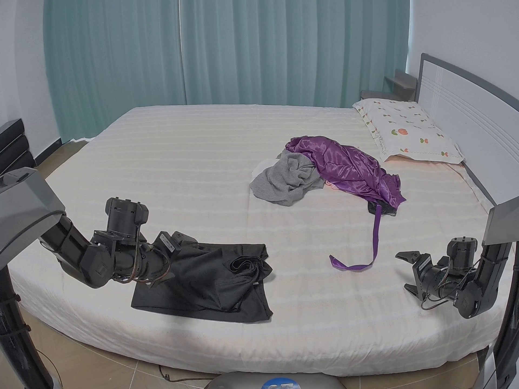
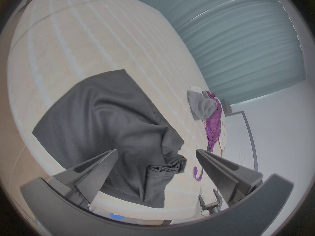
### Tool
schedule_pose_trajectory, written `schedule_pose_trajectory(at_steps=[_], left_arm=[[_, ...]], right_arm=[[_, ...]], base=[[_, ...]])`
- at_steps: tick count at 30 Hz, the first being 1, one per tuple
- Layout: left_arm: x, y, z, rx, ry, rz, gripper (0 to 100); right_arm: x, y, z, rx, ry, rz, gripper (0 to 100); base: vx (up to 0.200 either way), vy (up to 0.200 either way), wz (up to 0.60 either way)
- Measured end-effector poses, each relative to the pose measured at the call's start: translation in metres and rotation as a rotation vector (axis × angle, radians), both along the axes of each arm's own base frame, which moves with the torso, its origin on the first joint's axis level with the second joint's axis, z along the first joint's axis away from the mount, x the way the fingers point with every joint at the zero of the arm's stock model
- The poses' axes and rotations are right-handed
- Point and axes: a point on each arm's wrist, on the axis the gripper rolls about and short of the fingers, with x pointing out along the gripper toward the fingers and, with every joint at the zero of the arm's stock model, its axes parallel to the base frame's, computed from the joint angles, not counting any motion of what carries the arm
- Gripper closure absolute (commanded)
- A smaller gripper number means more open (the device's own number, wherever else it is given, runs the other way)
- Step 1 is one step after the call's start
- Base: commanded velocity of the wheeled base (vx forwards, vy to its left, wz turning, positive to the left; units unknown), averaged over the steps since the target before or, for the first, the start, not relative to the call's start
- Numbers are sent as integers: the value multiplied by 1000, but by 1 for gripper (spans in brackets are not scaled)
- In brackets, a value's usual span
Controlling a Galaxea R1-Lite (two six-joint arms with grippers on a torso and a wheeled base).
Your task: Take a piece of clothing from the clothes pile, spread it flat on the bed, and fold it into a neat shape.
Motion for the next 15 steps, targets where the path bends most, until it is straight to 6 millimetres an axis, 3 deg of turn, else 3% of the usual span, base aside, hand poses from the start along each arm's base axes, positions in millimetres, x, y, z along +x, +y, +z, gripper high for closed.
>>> schedule_pose_trajectory(at_steps=[15], left_arm=[[-25, 29, -20, -68, 101, 19, 0]], right_arm=[[-3, 0, 2, 5, -13, -2, 0]], base=[[0, 200, 0]])
